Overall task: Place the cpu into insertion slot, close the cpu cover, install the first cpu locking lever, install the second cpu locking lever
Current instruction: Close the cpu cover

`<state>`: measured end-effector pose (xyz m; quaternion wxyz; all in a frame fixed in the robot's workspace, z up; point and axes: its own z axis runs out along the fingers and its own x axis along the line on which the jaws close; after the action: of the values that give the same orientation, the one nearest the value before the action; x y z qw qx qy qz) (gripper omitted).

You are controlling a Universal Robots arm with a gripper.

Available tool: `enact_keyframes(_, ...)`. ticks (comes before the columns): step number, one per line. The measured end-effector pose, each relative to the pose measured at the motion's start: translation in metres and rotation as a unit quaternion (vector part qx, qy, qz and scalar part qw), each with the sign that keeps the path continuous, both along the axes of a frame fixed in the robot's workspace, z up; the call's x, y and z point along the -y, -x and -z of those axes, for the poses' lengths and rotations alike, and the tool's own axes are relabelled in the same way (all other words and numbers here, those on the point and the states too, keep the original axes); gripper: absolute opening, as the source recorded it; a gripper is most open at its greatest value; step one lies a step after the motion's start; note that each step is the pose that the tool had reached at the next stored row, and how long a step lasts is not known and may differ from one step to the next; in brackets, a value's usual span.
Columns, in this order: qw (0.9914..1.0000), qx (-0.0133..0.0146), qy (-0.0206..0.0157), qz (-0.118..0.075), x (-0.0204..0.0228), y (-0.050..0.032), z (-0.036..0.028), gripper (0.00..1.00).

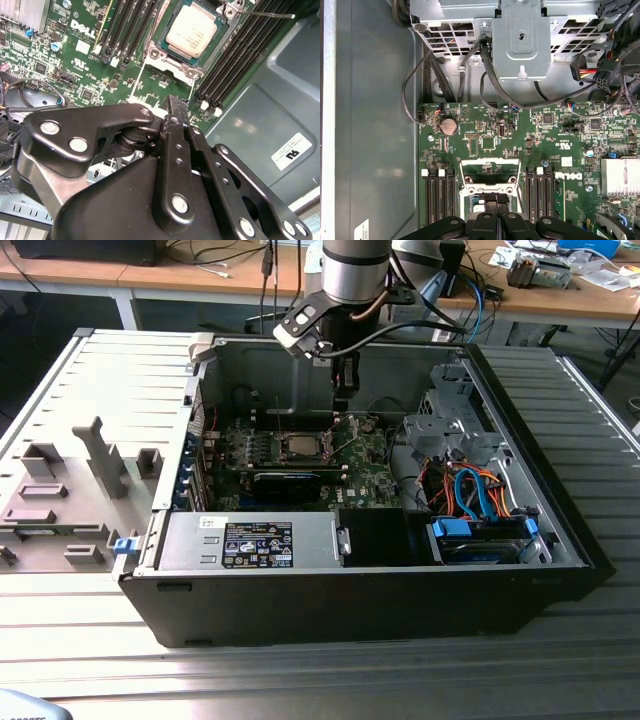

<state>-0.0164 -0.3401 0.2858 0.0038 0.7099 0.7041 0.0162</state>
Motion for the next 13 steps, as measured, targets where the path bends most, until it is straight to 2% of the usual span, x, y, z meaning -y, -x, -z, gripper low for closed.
enact_keyframes(13, 1.0, 0.0, 0.0, 0.0, 0.0, -0.007, 0.001, 0.11)
